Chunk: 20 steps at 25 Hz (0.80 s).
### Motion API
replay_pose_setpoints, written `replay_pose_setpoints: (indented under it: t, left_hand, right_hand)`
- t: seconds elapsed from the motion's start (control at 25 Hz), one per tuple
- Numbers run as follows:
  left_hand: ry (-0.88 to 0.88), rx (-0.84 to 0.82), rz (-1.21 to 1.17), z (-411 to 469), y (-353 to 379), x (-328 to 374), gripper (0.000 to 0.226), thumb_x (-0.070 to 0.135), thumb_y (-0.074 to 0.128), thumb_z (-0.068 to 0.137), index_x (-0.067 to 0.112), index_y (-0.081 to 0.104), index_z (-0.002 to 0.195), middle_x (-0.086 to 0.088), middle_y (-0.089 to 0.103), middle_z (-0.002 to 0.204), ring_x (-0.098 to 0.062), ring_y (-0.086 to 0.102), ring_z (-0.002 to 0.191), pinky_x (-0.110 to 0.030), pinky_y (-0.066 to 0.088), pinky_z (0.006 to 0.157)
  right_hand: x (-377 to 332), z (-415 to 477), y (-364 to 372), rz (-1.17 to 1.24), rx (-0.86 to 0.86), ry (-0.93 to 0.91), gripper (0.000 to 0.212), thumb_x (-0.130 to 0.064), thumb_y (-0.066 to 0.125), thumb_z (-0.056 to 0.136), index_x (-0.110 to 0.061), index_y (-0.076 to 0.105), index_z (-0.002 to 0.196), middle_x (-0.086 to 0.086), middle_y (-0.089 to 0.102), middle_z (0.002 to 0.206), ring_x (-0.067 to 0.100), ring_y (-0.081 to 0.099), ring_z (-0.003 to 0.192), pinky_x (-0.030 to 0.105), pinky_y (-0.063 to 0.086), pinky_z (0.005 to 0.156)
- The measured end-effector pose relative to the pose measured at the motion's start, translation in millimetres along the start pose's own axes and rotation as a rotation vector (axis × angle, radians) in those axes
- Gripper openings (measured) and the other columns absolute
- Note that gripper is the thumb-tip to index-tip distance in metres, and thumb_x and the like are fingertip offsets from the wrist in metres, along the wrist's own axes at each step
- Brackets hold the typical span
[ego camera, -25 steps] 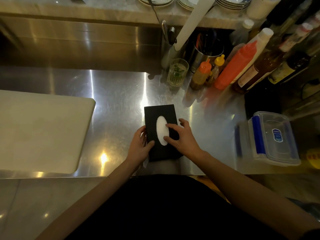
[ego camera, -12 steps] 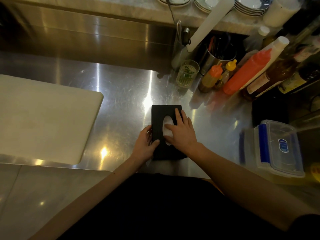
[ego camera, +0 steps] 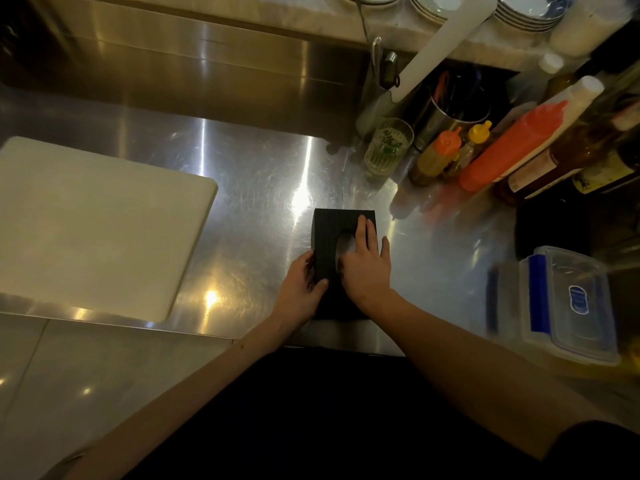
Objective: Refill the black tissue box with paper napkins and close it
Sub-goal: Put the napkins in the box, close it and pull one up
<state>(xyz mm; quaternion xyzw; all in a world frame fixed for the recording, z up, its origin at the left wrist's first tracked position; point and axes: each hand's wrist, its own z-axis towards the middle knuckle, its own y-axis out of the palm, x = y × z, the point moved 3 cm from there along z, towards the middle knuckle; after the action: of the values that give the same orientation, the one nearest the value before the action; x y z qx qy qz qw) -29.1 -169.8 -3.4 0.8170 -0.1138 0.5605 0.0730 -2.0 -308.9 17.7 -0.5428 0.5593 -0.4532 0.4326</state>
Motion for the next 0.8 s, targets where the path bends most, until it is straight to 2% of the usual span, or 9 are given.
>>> replay_pose_setpoints:
  t: [0.16,0.28,0.44,0.56,0.64,0.8]
  left_hand:
    - [0.0,0.002,0.002,-1,-1,-1,0.061,-0.001,0.058,0.089,0.01,0.034,0.144,-0.005,0.045,0.144,-0.008,0.046,0.13,-0.014,0.039,0.102]
    - [0.007,-0.007,-0.003,-1,-1,-3,0.061,-0.001,0.058,0.089,0.01,0.034,0.144,-0.006,0.044,0.144,-0.01,0.046,0.131,-0.017,0.039,0.104]
    - [0.021,-0.01,0.006,1,-3,-3,0.06,-0.001,0.059,0.089,0.007,0.035,0.143,-0.008,0.046,0.143,-0.013,0.046,0.131,-0.018,0.039,0.105]
    - [0.016,-0.011,-0.008,1,-4,-1,0.06,-0.003,0.059,0.088,0.005,0.034,0.142,-0.009,0.046,0.142,-0.013,0.046,0.131,-0.013,0.039,0.101]
    - [0.016,-0.018,-0.013,1,-4,0,0.059,-0.004,0.059,0.088,0.004,0.034,0.141,-0.01,0.046,0.141,-0.014,0.046,0.13,-0.012,0.04,0.1]
    - [0.021,-0.033,-0.022,2,-5,1,0.057,-0.008,0.057,0.088,0.001,0.034,0.139,-0.012,0.048,0.137,-0.014,0.049,0.126,-0.011,0.042,0.096]
  right_hand:
    - [-4,2,-2,0.003,0.025,0.043,0.035,-0.026,0.062,0.087,-0.015,0.064,0.121,0.017,0.001,0.161,0.034,0.002,0.148,0.054,0.015,0.116]
    - [-6,3,-3,0.008,0.05,0.045,0.024,-0.023,0.061,0.088,-0.012,0.071,0.107,0.019,0.006,0.161,0.038,0.008,0.147,0.055,0.019,0.114]
    - [-6,3,-3,0.038,0.027,0.043,0.018,-0.024,0.063,0.087,-0.012,0.073,0.095,0.018,0.006,0.161,0.038,0.006,0.147,0.054,0.022,0.113]
    - [-1,1,-7,0.112,0.014,0.032,0.017,-0.028,0.067,0.083,-0.014,0.074,0.09,0.015,0.007,0.161,0.033,0.007,0.148,0.05,0.026,0.113]
    - [3,0,-11,0.164,0.019,0.018,0.015,-0.03,0.068,0.083,-0.017,0.074,0.087,0.014,0.013,0.161,0.03,0.01,0.148,0.047,0.025,0.115]
    - [8,0,-21,0.397,0.096,0.079,0.014,-0.027,0.062,0.091,-0.019,0.074,0.089,0.009,0.037,0.153,0.026,0.025,0.144,0.045,0.015,0.119]
